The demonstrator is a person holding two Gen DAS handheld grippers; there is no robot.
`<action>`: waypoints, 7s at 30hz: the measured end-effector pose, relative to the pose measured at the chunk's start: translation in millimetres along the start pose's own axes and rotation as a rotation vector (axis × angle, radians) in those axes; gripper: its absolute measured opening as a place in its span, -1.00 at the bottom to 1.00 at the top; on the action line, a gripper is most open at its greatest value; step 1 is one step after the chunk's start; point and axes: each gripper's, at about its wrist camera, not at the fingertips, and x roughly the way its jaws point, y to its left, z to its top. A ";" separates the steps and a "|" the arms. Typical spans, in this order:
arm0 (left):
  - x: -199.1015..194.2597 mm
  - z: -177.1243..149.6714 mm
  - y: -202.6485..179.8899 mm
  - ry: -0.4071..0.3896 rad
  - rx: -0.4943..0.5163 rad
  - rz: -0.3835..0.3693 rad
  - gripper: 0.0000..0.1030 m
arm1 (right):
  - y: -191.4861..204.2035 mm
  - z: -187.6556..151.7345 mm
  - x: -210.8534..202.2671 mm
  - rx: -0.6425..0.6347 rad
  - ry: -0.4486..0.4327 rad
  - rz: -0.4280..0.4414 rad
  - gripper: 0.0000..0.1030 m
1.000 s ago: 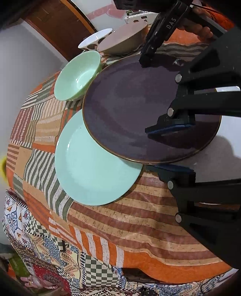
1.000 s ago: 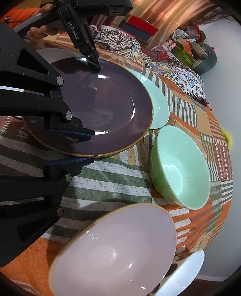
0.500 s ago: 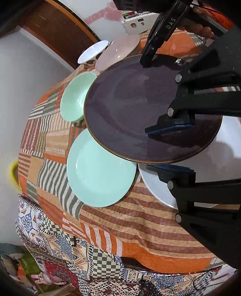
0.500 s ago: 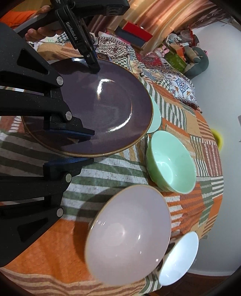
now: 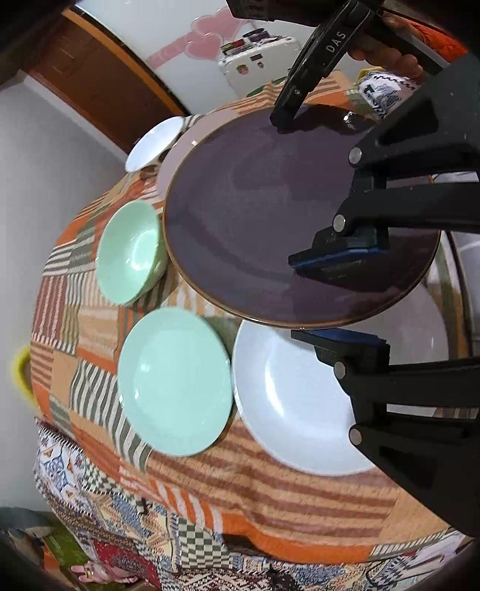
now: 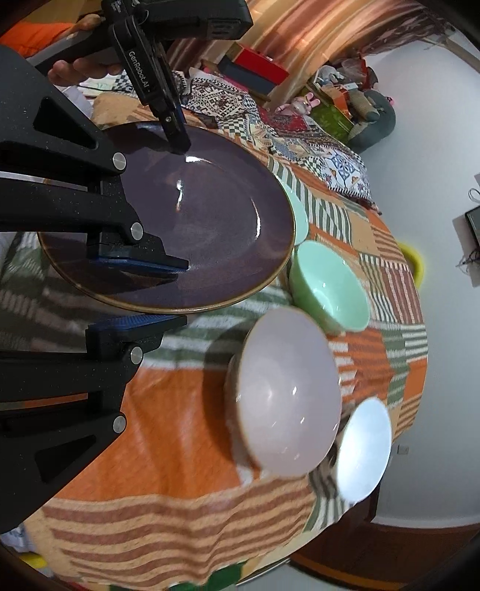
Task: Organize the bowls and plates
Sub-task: 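Lift the purple plate with both tools and carry it beside the white plate, then lower the purple plate onto the bedspread and open both tools, then move both tools to the white plate rim and close on it, then lift the white plate with both tools and carry it over the purple plate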
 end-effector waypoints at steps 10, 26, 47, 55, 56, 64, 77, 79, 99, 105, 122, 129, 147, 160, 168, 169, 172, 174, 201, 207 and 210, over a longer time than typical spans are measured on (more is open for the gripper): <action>30.0 -10.3 -34.9 0.072 0.031 -0.031 -0.40 | -30.7 -20.3 -10.2 0.059 0.021 -0.046 -0.62; 60.8 -18.8 -51.7 0.146 0.055 -0.037 -0.32 | -54.7 -33.8 -5.6 0.073 0.064 -0.092 -0.61; 84.0 -14.7 -59.8 0.153 0.071 0.009 -0.26 | -70.9 -34.7 6.2 0.138 0.083 -0.086 -0.61; 88.1 -16.5 -62.0 0.138 0.104 0.034 -0.25 | -69.7 -37.0 11.1 0.110 0.094 -0.110 -0.56; 87.7 -16.9 -61.9 0.136 0.109 0.049 -0.25 | -68.5 -36.8 10.0 0.102 0.091 -0.111 -0.56; 72.6 -17.6 -54.3 0.135 0.081 0.038 -0.25 | -54.6 -35.3 0.9 0.040 0.074 -0.149 -0.27; -15.3 -10.0 -30.2 -0.053 0.079 0.081 0.05 | -27.4 -22.8 -28.7 0.026 -0.022 -0.086 -0.16; -24.6 -9.2 -21.5 -0.070 0.064 0.091 0.09 | -19.1 -20.9 -29.3 0.014 -0.028 -0.071 -0.13; -37.6 -38.0 93.4 -0.028 -0.121 0.215 0.17 | 70.5 2.6 38.9 -0.170 0.071 0.044 -0.07; -29.0 -46.4 116.3 0.014 -0.154 0.206 0.17 | 86.4 5.9 65.2 -0.214 0.127 0.045 -0.07; -11.4 -61.0 131.9 0.057 -0.159 0.114 0.17 | 97.2 14.2 137.2 -0.288 0.320 0.049 -0.08; -9.7 -61.7 129.1 0.064 -0.149 0.092 0.16 | 99.2 10.4 144.0 -0.309 0.360 0.057 -0.07; -9.9 -68.6 141.8 0.073 -0.187 0.084 -0.09 | 113.7 -6.4 150.2 -0.342 0.392 0.096 -0.23; -9.8 -63.7 155.5 0.066 -0.229 0.109 -0.50 | 118.3 -4.2 154.5 -0.313 0.366 0.057 -0.56; -14.8 -66.2 145.7 0.044 -0.182 0.179 -0.50 | 111.3 -7.7 144.5 -0.258 0.364 0.080 -0.60; -16.1 -66.4 146.6 0.041 -0.189 0.174 -0.50 | 110.4 -7.2 143.5 -0.251 0.364 0.086 -0.60; -19.5 -66.3 147.4 0.031 -0.201 0.168 -0.50 | 110.8 -8.0 138.9 -0.237 0.355 0.101 -0.60; -22.9 -65.9 146.3 0.021 -0.203 0.170 -0.50 | 111.6 -7.8 135.3 -0.235 0.348 0.106 -0.60; -64.1 -40.1 69.8 -0.093 -0.081 0.120 -0.50 | 75.7 2.1 52.8 -0.141 0.179 0.108 -0.60; -60.0 -37.2 44.5 -0.081 -0.045 0.072 -0.50 | 52.5 2.6 33.2 -0.095 0.144 0.094 -0.60; -53.2 -35.8 33.1 -0.074 -0.025 0.059 -0.49 | 42.3 1.9 26.5 -0.081 0.139 0.080 -0.60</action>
